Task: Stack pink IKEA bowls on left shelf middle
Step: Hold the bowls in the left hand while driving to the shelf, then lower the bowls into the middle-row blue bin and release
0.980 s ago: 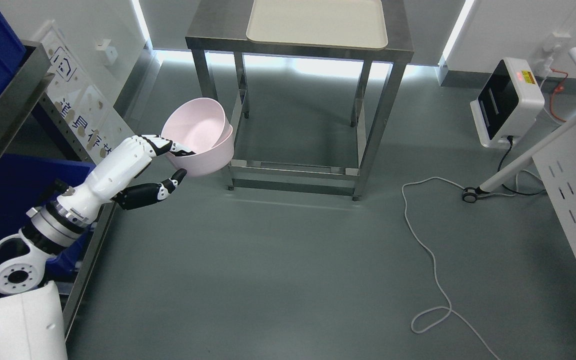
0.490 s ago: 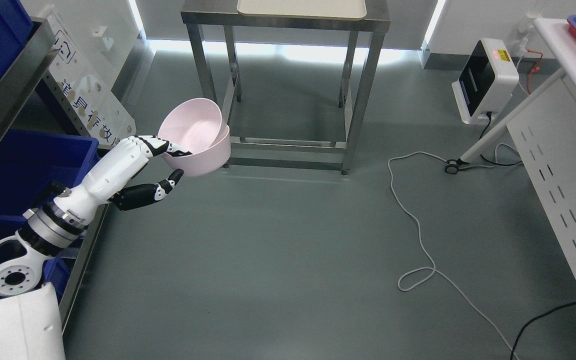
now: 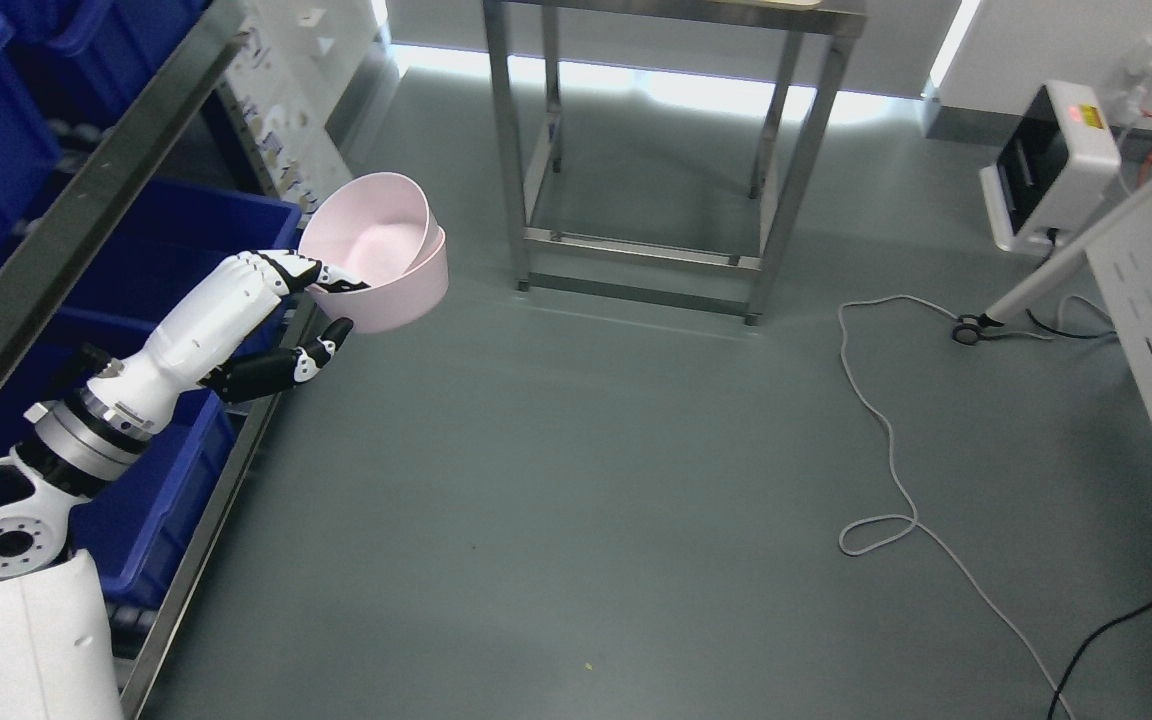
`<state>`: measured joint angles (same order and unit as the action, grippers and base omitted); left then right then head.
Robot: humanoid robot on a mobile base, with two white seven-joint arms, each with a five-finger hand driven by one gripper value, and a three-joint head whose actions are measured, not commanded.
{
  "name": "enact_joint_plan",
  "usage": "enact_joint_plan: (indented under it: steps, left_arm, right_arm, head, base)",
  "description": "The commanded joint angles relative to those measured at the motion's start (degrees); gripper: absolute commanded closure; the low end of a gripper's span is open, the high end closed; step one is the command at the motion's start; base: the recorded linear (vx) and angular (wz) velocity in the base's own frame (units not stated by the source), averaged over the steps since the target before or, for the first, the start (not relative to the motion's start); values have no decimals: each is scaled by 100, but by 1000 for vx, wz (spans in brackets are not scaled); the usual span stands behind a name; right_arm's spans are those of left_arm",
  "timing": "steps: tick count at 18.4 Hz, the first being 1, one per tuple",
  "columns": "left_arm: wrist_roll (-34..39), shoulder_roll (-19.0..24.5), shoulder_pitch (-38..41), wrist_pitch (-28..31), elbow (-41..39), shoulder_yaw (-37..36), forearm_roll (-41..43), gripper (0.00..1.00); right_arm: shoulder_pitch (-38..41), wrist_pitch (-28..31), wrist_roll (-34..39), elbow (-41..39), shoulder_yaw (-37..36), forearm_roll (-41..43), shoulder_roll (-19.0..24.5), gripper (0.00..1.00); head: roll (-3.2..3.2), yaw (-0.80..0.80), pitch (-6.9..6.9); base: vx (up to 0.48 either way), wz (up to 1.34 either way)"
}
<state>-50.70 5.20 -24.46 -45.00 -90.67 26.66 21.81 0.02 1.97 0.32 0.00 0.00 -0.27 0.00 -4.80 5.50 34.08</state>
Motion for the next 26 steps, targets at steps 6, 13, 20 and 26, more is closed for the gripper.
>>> enact_joint_plan:
  steps: [6,13,20,26]
  left_arm:
    - [-10,1693,-1174,0,-12,603,25,98]
    - [-28,2248,-1430,34,-3,342,42,98]
    - [-36,2698,-1306,132,180,-397,383,98]
    - [52,1724,-1799,88,769,-1390,1149,97]
  right_arm:
    - [165,-4,4,-194,-70,27,-100,0]
    - [165,5,4,-194,-62,27,-100,0]
    - [165,-4,4,-194,-70,27,-100,0]
    - [165,5,4,-194,-70,27,-100,0]
  head:
    - [0,0,0]
    - [0,0,0]
    - [0,0,0]
    - [0,0,0]
  base:
    - [-168,728]
    - [-88,727]
    - [-8,498]
    - [28,360]
